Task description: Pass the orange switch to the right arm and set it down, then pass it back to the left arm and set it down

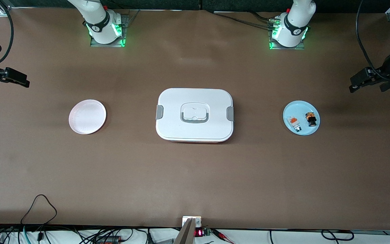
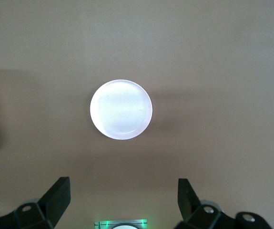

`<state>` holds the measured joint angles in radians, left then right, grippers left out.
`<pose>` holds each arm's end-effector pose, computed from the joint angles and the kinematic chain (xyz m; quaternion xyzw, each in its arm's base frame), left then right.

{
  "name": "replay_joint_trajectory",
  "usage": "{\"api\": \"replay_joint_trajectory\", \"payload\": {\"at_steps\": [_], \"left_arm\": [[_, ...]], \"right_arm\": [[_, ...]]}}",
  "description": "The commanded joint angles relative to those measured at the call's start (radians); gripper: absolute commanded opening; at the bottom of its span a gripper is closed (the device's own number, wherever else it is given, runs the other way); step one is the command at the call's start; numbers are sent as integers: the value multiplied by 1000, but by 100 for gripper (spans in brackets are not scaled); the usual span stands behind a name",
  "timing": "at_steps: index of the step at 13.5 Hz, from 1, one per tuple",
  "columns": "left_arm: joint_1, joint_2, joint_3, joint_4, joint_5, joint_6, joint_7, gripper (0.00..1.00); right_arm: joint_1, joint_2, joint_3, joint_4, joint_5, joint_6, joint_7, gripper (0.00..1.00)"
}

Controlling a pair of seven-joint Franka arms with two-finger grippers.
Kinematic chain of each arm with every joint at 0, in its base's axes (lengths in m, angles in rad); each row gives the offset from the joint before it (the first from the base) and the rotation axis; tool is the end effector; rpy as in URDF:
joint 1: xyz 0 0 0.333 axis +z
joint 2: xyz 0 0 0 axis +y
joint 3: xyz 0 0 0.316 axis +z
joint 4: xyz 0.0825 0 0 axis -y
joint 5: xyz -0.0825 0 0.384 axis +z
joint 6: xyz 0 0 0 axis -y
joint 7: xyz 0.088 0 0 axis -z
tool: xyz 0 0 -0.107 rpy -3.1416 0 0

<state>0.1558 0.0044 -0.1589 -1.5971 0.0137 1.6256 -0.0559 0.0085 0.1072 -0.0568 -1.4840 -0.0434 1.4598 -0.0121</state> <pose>0.5608 -0.0001 0.6145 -0.9996 -0.0261 -0.0123 0.0061 0.5738 -0.0310 0.5956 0.9974 -0.0191 -0.0663 0.0227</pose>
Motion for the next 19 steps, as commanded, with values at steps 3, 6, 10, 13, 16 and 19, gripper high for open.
{"api": "replay_joint_trajectory", "payload": {"at_steps": [3, 6, 10, 13, 16, 19], "left_arm": [[8, 19, -2, 31, 20, -15, 5, 99], [13, 23, 2, 31, 25, -12, 7, 99], [16, 43, 9, 6, 34, -21, 30, 99], [59, 71, 10, -82, 34, 46, 346, 99], [90, 75, 13, -263, 34, 262, 601, 99], [99, 80, 16, -380, 34, 407, 848, 99]], "right_arm": [[2, -11, -8, 10, 16, -18, -14, 100], [2, -11, -9, 10, 17, -18, -14, 100], [2, -9, -9, 10, 19, -16, -12, 100], [2, -11, -11, 11, 17, -13, -12, 100], [2, -11, -5, 11, 16, -18, -3, 100], [4, -11, 2, 11, 16, -19, 0, 100]]}}
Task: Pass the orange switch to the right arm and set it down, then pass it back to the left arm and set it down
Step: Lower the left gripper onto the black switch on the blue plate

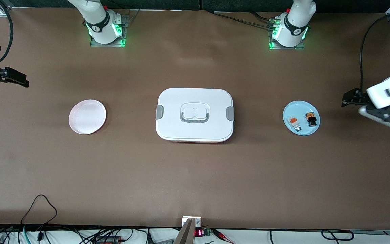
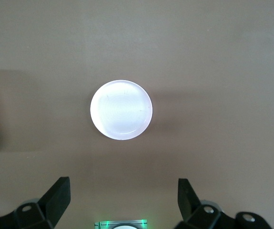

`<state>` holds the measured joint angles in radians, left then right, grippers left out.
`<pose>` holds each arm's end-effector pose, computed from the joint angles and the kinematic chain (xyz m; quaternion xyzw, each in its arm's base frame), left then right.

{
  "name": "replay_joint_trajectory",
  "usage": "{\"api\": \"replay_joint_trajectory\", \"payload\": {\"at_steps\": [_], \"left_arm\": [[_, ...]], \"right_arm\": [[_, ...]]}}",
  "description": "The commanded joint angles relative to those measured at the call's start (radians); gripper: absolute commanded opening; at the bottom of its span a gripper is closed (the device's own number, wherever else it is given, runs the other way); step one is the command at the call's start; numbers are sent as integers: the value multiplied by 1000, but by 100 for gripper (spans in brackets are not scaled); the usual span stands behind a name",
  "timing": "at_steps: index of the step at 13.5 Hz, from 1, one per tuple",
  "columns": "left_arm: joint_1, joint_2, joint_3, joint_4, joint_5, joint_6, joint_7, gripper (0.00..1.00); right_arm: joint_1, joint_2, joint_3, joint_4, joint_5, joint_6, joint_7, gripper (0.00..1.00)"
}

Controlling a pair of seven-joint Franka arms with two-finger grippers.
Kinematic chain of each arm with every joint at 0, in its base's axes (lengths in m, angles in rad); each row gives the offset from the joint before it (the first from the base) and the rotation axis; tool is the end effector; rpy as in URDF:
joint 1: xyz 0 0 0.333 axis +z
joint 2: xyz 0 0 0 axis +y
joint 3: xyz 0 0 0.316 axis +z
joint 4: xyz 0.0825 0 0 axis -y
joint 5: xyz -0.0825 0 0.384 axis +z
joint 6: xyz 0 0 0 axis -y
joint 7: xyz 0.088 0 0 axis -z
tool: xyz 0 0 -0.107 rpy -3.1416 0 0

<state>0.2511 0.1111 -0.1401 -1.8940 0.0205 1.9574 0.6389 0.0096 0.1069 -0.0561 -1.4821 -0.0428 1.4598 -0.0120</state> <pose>0.5788 0.0680 0.4407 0.9641 -0.2645 -0.0223 0.0070 0.5739 -0.0299 0.5967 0.9975 -0.0182 -0.0651 0.0225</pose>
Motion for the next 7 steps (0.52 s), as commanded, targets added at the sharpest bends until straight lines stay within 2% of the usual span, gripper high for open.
{"api": "replay_joint_trajectory", "payload": {"at_steps": [1, 4, 7], "left_arm": [[4, -19, -4, -112, 27, 95, 230, 99], [4, -1, -3, -193, 27, 132, 411, 99], [7, 1, -3, -321, 27, 280, 618, 99]], "right_arm": [[1, -10, -7, 9, 17, -21, -5, 100], [1, -12, -21, 9, 26, -21, -9, 100], [3, -12, -10, 9, 34, -28, -22, 100]]}}
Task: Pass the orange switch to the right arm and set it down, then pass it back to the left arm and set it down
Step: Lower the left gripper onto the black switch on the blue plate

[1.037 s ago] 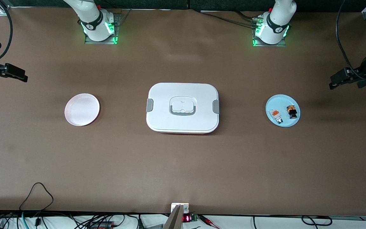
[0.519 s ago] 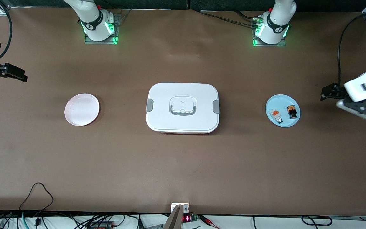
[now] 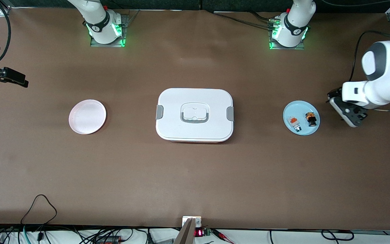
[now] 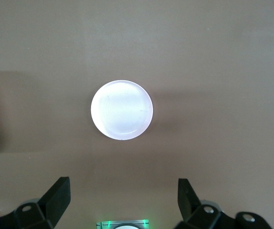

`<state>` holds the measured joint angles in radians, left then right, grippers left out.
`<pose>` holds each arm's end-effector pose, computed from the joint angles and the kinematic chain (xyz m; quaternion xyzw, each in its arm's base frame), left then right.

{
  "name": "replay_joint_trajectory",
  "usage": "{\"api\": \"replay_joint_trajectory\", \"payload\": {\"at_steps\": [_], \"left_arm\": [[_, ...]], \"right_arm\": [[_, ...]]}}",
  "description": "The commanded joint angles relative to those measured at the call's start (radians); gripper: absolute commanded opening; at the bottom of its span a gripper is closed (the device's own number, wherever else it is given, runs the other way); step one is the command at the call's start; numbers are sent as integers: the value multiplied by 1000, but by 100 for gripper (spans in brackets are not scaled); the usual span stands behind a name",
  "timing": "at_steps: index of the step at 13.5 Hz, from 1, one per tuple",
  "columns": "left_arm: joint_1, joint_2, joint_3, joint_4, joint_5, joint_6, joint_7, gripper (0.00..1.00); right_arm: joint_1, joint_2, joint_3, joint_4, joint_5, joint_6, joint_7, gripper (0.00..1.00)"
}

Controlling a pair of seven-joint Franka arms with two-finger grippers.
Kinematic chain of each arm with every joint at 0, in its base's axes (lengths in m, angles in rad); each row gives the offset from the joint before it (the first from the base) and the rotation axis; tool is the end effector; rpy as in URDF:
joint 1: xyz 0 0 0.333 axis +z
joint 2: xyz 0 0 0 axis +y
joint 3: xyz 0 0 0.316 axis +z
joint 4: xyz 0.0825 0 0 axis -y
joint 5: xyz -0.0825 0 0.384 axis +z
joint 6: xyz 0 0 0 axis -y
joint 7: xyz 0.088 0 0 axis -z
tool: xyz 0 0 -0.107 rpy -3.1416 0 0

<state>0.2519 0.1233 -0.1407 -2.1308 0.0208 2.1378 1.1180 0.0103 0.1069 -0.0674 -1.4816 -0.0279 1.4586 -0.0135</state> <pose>0.5420 0.0622 0.3422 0.8716 -0.4869 -0.0468 0.0333 0.5735 -0.0339 0.5968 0.9975 -0.0225 -0.0654 0.0152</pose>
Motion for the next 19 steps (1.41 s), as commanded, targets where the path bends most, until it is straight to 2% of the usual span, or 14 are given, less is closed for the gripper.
{"api": "replay_joint_trajectory", "payload": {"at_steps": [1, 4, 6, 7, 10, 12, 19], "left_arm": [[6, -4, -2, -109, 27, 146, 211, 99], [6, 35, -2, -155, 27, 223, 385, 99], [6, 74, -2, -196, 27, 331, 488, 99], [9, 99, -2, -204, 27, 370, 509, 99], [23, 153, -2, -207, 28, 439, 529, 99], [23, 177, -2, -207, 27, 470, 530, 99], [23, 245, -2, -195, 27, 553, 530, 99]], "right_arm": [[0, -12, 0, 9, 19, -41, -45, 100], [7, -12, 8, 9, 28, -40, -66, 100], [7, -12, 8, 9, 104, -38, -66, 100], [7, -12, 11, 7, 115, -41, -66, 100], [8, -10, 26, 4, 137, -44, -66, 100], [5, -10, 17, 0, 206, -72, -83, 100], [28, -4, 29, 0, 209, -77, -192, 100]]}}
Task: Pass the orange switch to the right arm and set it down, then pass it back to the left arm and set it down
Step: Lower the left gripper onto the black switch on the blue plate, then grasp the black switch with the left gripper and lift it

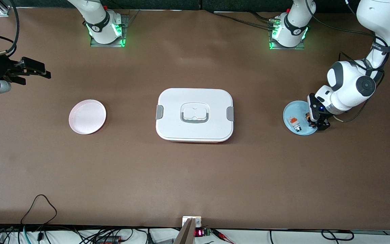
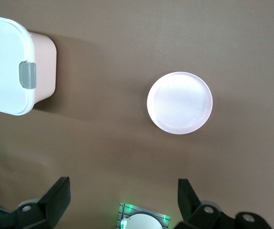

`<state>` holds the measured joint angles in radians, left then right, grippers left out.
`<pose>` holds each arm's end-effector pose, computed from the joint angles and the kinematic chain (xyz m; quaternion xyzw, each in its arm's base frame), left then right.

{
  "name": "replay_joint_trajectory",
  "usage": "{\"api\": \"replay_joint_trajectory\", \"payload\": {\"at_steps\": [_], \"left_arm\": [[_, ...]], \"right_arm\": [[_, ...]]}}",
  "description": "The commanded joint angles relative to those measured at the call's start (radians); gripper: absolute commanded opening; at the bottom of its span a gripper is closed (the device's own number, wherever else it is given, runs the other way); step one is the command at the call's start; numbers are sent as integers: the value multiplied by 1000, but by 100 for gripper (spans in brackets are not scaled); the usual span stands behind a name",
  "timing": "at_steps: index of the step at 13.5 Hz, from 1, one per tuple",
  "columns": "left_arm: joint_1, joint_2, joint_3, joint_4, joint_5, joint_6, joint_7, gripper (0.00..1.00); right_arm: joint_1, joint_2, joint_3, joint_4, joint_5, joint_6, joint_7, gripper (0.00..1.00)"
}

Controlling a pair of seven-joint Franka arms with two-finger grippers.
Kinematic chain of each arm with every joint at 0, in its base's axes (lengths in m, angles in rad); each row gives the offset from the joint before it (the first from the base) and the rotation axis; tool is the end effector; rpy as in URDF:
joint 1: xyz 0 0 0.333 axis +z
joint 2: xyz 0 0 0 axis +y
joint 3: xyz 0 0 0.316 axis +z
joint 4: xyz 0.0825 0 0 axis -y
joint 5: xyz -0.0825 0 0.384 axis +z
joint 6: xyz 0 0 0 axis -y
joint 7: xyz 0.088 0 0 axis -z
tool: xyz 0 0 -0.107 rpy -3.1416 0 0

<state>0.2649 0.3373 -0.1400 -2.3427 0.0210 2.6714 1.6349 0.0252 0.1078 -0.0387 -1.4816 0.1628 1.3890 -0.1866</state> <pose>0.5113 0.0610 0.1908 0.7243 -0.6892 0.0126 0.0136 0.5667 0.0132 0.5928 -0.9876 -0.0922 0.0913 0.0885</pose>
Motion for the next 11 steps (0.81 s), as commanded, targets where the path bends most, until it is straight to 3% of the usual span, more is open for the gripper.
{"api": "replay_joint_trajectory", "payload": {"at_steps": [1, 7, 8, 10, 11], "left_arm": [[10, 32, -3, 17, 27, 22, 13, 99], [11, 65, -3, 17, 25, 56, 13, 98], [11, 69, -3, 20, 25, 56, 13, 84], [11, 69, -3, 36, 27, 56, 13, 34], [11, 68, -3, 37, 25, 56, 13, 25]], "right_arm": [[16, -5, 0, -3, 23, -8, -19, 100], [35, -4, 0, -14, 86, -15, -5, 100], [33, -4, 0, -29, 121, -13, -2, 100], [32, -4, -1, -54, 187, -4, -1, 100], [32, -4, 0, -54, 205, -1, -14, 100]]}}
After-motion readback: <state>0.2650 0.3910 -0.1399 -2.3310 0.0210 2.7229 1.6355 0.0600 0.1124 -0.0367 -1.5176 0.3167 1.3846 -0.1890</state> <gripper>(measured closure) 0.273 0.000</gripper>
